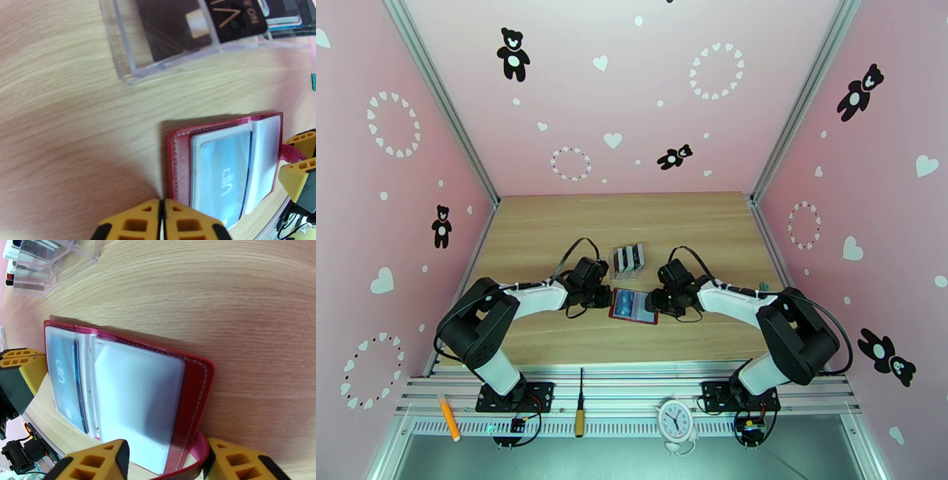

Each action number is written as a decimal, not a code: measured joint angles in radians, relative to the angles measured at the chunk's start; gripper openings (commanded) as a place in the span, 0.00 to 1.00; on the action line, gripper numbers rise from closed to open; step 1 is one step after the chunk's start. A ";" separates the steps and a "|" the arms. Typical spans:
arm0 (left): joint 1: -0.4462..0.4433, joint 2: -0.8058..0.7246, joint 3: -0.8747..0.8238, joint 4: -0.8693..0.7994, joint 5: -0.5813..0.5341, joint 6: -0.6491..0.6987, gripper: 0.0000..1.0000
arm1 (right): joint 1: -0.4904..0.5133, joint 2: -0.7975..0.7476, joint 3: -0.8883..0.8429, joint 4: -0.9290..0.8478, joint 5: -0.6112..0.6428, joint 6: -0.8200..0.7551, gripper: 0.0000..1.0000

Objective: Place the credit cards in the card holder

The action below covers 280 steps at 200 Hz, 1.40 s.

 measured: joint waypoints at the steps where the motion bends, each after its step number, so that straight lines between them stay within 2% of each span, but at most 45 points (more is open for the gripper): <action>1: 0.000 0.000 0.000 0.000 0.000 0.000 0.13 | 0.001 0.000 0.000 0.000 0.001 0.000 0.51; 78: 0.000 0.000 0.000 0.000 0.000 0.000 0.13 | 0.024 -0.001 0.011 -0.059 0.091 -0.015 0.32; 95: 0.000 0.000 0.000 0.000 0.000 0.000 0.12 | 0.024 -0.004 0.011 -0.073 0.100 -0.018 0.25; 163: 0.000 0.000 0.000 0.000 0.002 0.001 0.09 | 0.024 -0.037 0.023 -0.105 0.101 -0.026 0.12; 280: 0.000 0.005 0.000 0.007 0.033 0.000 0.08 | 0.026 -0.102 0.145 -0.156 0.051 -0.042 0.12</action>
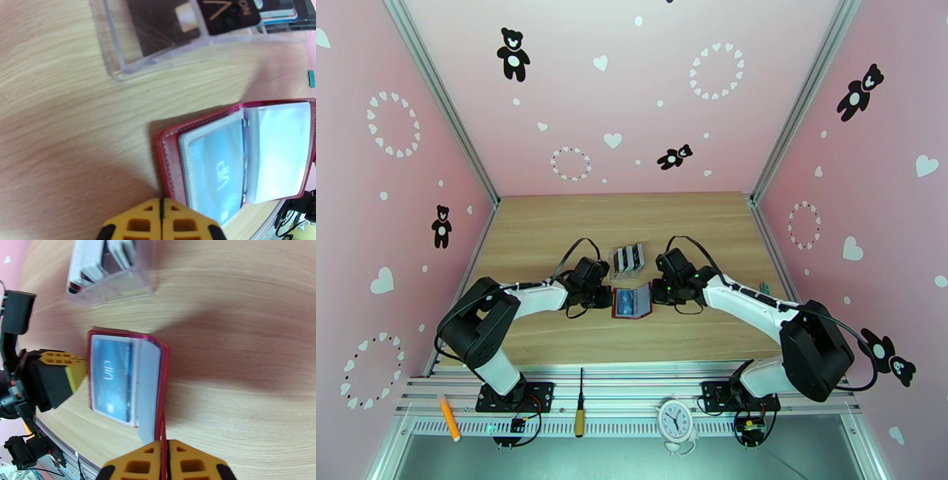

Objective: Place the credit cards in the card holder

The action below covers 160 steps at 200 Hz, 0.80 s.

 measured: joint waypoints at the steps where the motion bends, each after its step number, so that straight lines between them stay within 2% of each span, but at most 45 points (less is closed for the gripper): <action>1: 0.000 0.000 0.000 0.000 0.000 0.000 0.08 | 0.000 0.000 0.001 0.000 -0.002 0.000 0.12; 74: -0.001 0.002 0.000 0.000 0.020 0.000 0.08 | 0.050 0.018 0.091 -0.010 -0.022 0.001 0.14; 125: -0.006 0.002 0.000 0.000 0.020 0.000 0.08 | 0.111 0.098 0.162 -0.011 -0.031 0.008 0.16; 160: -0.006 0.002 0.000 0.000 0.020 0.000 0.07 | 0.136 0.144 0.214 -0.011 -0.036 0.011 0.21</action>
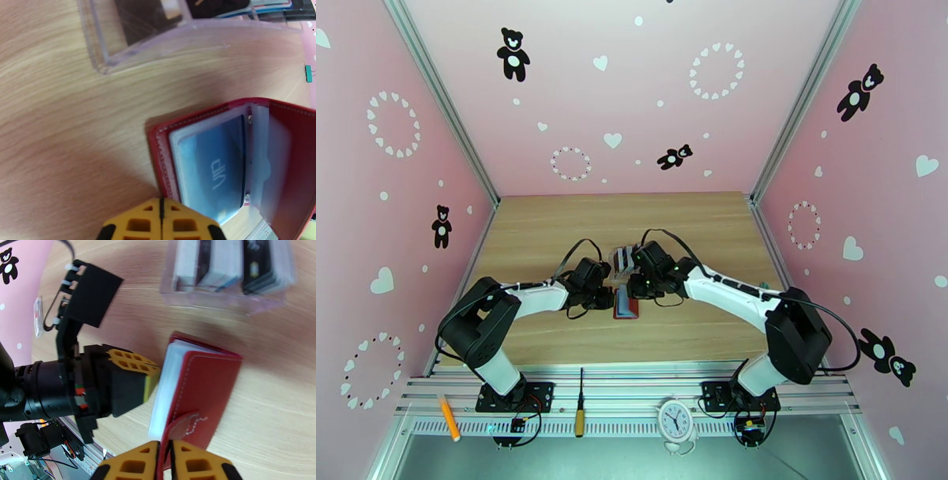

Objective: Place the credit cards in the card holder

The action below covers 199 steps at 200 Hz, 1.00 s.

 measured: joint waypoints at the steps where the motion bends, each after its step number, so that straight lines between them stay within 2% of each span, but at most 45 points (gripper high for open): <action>1: 0.000 0.000 0.000 0.000 0.000 0.000 0.07 | 0.001 0.002 0.002 0.000 0.000 0.000 0.21; 86: 0.000 -0.001 0.000 -0.003 -0.002 0.003 0.07 | 0.021 0.099 0.076 0.008 -0.018 0.012 0.34; 123: -0.004 -0.026 -0.011 -0.025 -0.032 0.003 0.08 | 0.024 0.132 0.076 0.034 -0.035 0.017 0.36; 150: 0.023 -0.063 -0.044 -0.042 -0.042 0.002 0.08 | 0.029 0.154 0.079 0.050 -0.050 0.021 0.39; 199: 0.096 -0.108 -0.082 -0.056 -0.063 -0.010 0.08 | 0.032 0.198 0.082 0.089 -0.076 0.040 0.50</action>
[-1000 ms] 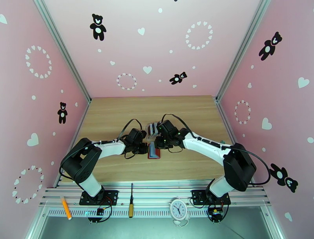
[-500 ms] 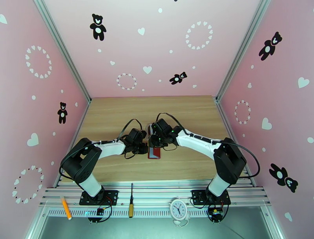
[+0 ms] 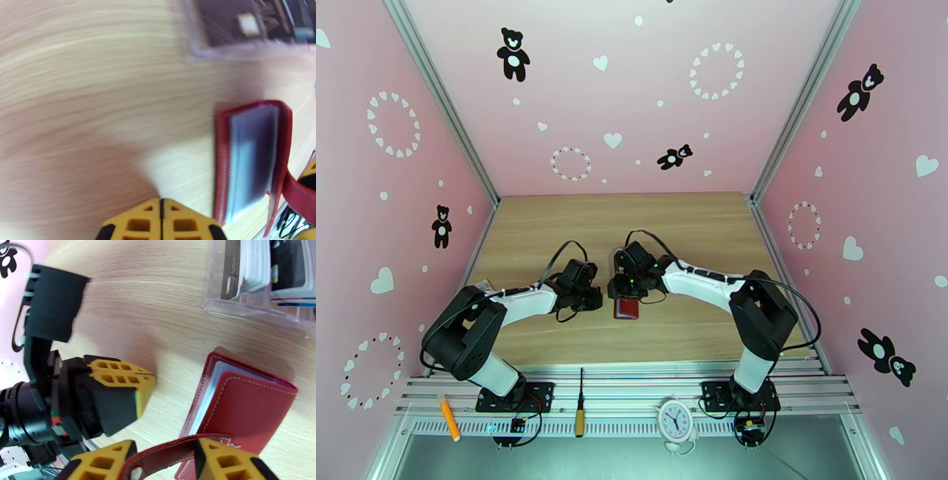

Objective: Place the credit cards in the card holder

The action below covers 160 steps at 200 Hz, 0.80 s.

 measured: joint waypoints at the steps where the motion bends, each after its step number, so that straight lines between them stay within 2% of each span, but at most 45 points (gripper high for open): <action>1: 0.002 -0.001 0.000 0.000 -0.001 0.000 0.08 | 0.000 0.002 0.000 0.001 -0.001 -0.001 0.51; 28: 0.028 -0.011 -0.010 -0.001 -0.006 -0.011 0.08 | 0.000 0.031 0.000 0.024 -0.018 0.006 0.56; 48: 0.039 -0.014 -0.013 -0.001 -0.010 -0.017 0.08 | 0.000 0.048 0.000 0.036 -0.028 0.011 0.70; 66: 0.042 -0.014 -0.014 0.000 -0.010 -0.018 0.08 | 0.000 0.057 0.001 0.047 -0.033 0.021 0.75; 160: 0.050 -0.026 -0.023 0.000 -0.024 -0.026 0.07 | 0.002 0.095 0.000 0.093 -0.050 0.028 0.79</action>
